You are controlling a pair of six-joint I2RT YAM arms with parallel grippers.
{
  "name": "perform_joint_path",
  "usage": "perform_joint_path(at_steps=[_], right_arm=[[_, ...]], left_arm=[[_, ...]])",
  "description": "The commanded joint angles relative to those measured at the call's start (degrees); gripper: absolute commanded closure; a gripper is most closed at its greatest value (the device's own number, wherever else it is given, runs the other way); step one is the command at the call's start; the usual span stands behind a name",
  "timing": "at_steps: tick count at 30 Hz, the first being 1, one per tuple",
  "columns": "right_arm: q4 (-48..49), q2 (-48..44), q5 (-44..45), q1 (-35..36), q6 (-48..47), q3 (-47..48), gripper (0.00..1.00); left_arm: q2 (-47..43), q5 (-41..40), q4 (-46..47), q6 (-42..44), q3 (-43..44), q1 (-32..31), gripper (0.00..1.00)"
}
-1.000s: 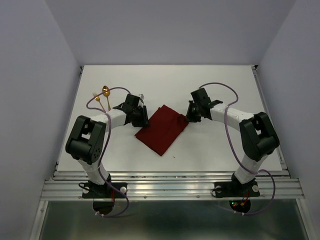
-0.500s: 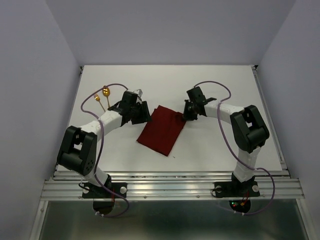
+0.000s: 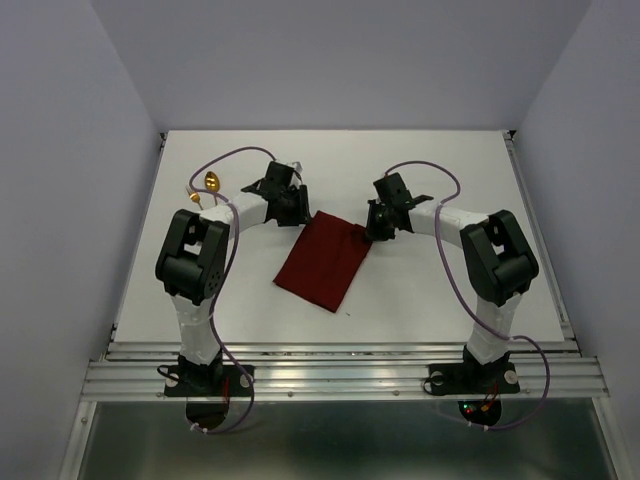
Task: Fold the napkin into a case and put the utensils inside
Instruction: Pick up the 2/3-rectangle-folded napkin from the center of the board.
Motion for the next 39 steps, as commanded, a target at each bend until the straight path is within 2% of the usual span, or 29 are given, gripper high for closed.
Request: perform_joint_path(at_steps=[1, 14, 18, 21, 24, 25, 30, 39], right_arm=[[-1.07, -0.31, -0.14, -0.11, -1.42, 0.86, 0.86], [-2.74, 1.36, -1.11, 0.41, -1.60, 3.15, 0.86], [-2.83, 1.53, -0.94, 0.41, -1.60, 3.15, 0.86], [-2.92, 1.53, -0.67, 0.41, -1.69, 3.24, 0.86], [-3.00, 1.62, -0.58, 0.41, -1.78, 3.50, 0.86], [-3.09, 1.71, -0.58, 0.41, -1.78, 3.50, 0.86], [-3.26, 1.80, -0.41, 0.41, -1.86, 3.59, 0.86], [-5.90, 2.94, 2.49, 0.41, -0.64, 4.73, 0.87]], left_arm=[[2.22, -1.49, -0.80, 3.56, 4.19, -0.22, 0.48], [9.52, 2.47, -0.18, 5.76, 7.45, -1.45, 0.52], [10.32, 2.55, -0.10, 5.50, 7.80, -1.80, 0.58], [10.41, 2.73, -0.10, 5.41, 7.97, -1.98, 0.68], [10.06, 3.34, -0.18, 5.06, 8.15, -2.15, 0.71], [9.97, 3.43, -0.27, 4.97, 8.32, -2.16, 0.78], [8.48, 2.64, -1.32, 4.27, 8.76, -2.42, 0.98], [2.06, 2.38, -2.55, 2.69, 8.06, -4.09, 1.00]])
